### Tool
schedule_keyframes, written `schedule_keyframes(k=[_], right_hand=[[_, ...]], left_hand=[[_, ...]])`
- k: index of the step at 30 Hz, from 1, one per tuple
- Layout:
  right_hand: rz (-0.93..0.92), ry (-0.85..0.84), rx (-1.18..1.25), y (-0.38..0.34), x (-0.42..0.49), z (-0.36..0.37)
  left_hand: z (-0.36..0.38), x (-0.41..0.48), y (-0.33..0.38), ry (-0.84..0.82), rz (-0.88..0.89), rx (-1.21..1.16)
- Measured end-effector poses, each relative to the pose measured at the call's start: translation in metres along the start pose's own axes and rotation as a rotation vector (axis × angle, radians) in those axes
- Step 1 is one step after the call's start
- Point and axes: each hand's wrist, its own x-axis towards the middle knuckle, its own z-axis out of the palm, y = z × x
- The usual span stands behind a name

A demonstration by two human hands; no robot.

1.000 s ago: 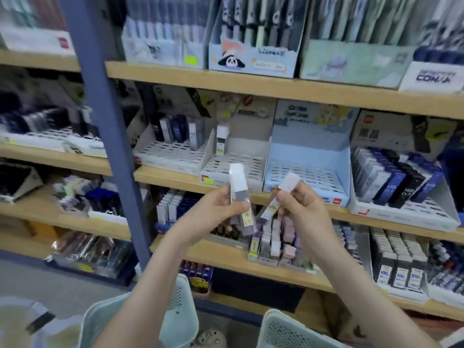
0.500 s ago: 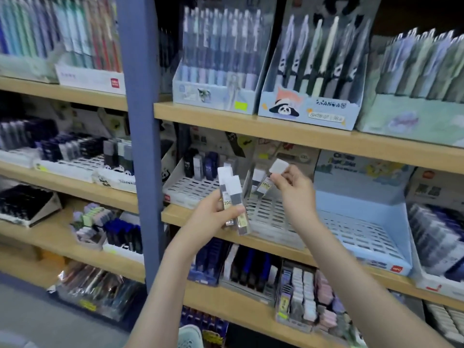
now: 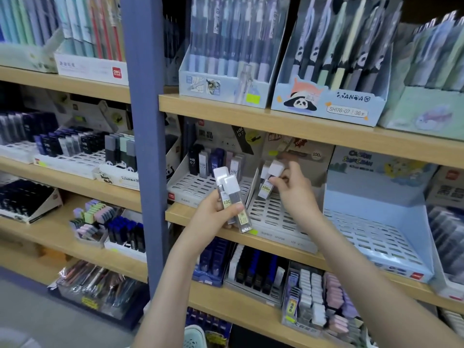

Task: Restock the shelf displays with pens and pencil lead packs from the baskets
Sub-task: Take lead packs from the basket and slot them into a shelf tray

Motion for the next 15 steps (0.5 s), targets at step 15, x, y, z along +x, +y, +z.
schedule_keyframes(k=[15], right_hand=[[-0.171, -0.044, -0.354, 0.008, 0.009, 0.003]], left_hand=[[0.009, 0.000, 0.003, -0.017, 0.019, -0.006]])
